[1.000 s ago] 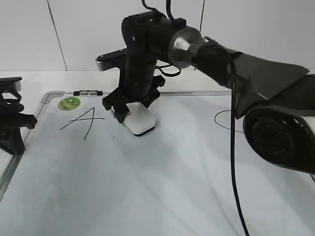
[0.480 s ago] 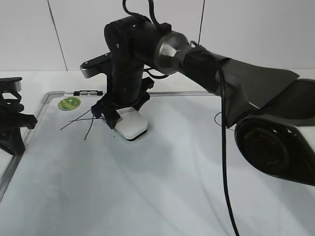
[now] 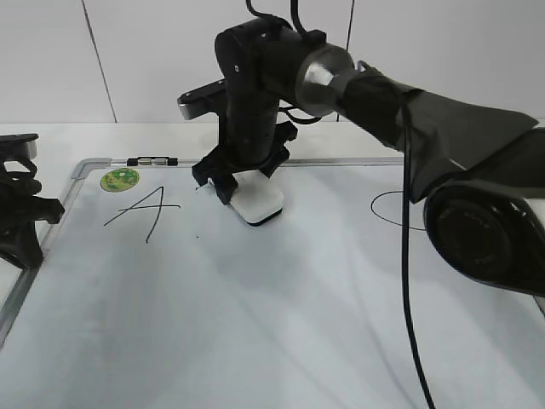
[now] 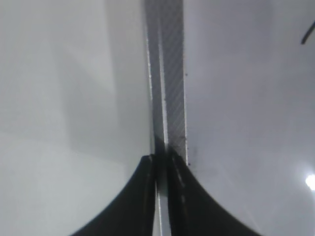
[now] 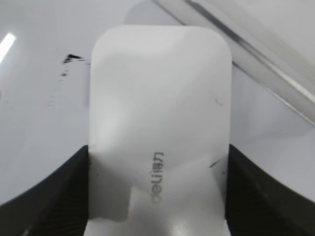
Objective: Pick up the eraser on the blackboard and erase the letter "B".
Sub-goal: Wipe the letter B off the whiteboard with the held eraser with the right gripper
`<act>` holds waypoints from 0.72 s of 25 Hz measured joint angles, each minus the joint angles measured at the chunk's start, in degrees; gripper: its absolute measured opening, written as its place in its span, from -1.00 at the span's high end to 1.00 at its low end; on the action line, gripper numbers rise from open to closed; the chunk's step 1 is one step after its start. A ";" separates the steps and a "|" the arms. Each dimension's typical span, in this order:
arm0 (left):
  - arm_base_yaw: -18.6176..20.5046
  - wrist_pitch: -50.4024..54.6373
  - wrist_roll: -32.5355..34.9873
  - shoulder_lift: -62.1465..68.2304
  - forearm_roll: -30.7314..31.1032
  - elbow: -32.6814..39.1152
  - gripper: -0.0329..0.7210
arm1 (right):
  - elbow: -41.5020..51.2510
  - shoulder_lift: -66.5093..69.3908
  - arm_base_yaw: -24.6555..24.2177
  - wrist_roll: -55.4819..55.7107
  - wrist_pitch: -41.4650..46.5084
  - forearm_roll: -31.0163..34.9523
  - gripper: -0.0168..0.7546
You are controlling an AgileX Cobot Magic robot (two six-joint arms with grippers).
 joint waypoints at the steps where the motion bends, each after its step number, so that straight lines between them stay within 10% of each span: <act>1: 0.00 0.00 0.00 0.00 0.00 0.00 0.83 | 0.00 0.00 -0.24 0.13 0.00 -0.24 -0.51; 18: 0.00 0.00 0.10 0.00 0.00 0.00 0.83 | 0.00 0.09 3.03 -1.43 -0.10 4.08 -0.51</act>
